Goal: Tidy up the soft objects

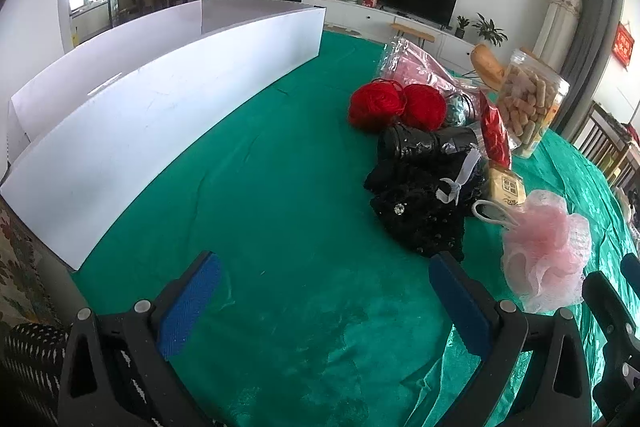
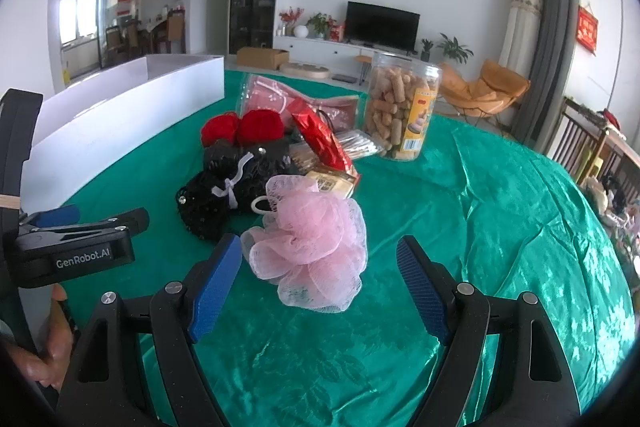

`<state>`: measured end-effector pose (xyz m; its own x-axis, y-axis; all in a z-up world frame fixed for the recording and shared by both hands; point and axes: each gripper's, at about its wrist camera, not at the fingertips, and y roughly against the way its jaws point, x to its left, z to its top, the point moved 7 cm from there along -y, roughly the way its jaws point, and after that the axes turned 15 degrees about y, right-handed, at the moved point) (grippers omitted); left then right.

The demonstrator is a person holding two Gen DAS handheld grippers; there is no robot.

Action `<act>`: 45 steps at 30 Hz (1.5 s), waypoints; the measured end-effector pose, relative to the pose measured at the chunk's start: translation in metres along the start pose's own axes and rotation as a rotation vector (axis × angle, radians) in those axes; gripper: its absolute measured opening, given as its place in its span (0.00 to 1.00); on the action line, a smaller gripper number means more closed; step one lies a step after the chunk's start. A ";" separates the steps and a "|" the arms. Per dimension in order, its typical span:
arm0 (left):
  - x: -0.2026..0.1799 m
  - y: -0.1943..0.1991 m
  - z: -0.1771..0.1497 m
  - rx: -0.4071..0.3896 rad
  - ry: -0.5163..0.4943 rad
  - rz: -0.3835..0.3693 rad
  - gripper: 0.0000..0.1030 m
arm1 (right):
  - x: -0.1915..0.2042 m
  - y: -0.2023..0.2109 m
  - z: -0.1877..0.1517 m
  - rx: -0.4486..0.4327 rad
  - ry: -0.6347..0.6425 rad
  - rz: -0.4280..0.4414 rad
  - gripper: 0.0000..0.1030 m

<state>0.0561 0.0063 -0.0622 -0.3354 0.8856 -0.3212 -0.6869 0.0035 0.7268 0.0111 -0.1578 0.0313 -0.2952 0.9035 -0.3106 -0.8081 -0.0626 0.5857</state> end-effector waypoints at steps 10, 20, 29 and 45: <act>0.001 0.000 -0.001 0.003 0.002 0.001 1.00 | 0.002 0.000 -0.001 -0.001 0.001 0.004 0.80; 0.002 -0.001 -0.001 0.008 0.002 0.002 1.00 | 0.002 -0.001 -0.002 0.002 0.000 0.008 0.80; 0.002 -0.002 -0.002 0.011 0.003 0.002 1.00 | 0.003 -0.002 -0.003 0.007 0.001 0.013 0.80; 0.000 -0.005 -0.004 0.029 0.006 0.005 1.00 | 0.005 -0.004 -0.004 0.010 0.006 0.020 0.80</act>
<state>0.0569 0.0046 -0.0681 -0.3428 0.8826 -0.3216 -0.6663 0.0129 0.7456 0.0109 -0.1546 0.0245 -0.3147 0.8995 -0.3030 -0.7967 -0.0768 0.5995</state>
